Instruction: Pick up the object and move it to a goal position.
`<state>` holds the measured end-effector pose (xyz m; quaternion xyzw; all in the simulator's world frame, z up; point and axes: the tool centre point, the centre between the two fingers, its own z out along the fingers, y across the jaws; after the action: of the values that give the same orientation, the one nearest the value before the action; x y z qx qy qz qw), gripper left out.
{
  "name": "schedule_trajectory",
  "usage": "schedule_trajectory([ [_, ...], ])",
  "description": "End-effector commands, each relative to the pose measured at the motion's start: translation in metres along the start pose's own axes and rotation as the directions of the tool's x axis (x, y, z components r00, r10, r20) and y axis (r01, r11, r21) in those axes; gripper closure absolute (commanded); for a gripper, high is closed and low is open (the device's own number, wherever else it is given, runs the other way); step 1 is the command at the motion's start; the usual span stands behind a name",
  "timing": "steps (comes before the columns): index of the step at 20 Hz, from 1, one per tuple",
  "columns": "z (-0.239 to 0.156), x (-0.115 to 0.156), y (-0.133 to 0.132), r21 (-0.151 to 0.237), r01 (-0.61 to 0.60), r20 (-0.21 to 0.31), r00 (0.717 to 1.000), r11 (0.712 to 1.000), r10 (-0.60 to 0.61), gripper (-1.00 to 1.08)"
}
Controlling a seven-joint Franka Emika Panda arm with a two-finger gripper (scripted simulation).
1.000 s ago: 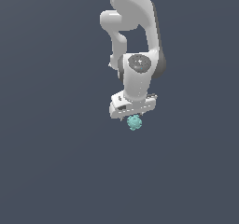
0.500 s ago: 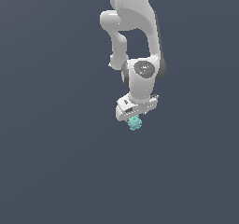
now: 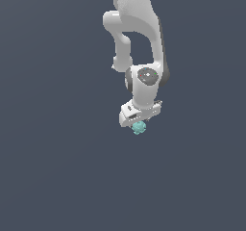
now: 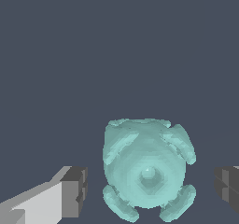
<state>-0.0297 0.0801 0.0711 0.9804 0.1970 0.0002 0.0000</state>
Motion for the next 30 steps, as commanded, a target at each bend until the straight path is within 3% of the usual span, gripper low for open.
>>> schedule_trajectory([
  [1, 0.013, -0.001, 0.0, 0.0, 0.002, 0.001, 1.0, 1.0, -0.002, -0.92],
  [9, 0.032, 0.0, 0.0, 0.0, 0.003, 0.0, 1.0, 1.0, -0.003, -0.92],
  [10, 0.032, 0.0, 0.0, 0.0, 0.003, 0.0, 1.0, 1.0, -0.003, 1.08],
  [23, 0.029, -0.001, 0.001, 0.0, 0.003, 0.0, 1.0, 1.0, -0.003, 1.08],
  [30, 0.011, -0.014, 0.015, 0.0, 0.003, 0.0, 1.0, 1.0, -0.003, 1.08],
])
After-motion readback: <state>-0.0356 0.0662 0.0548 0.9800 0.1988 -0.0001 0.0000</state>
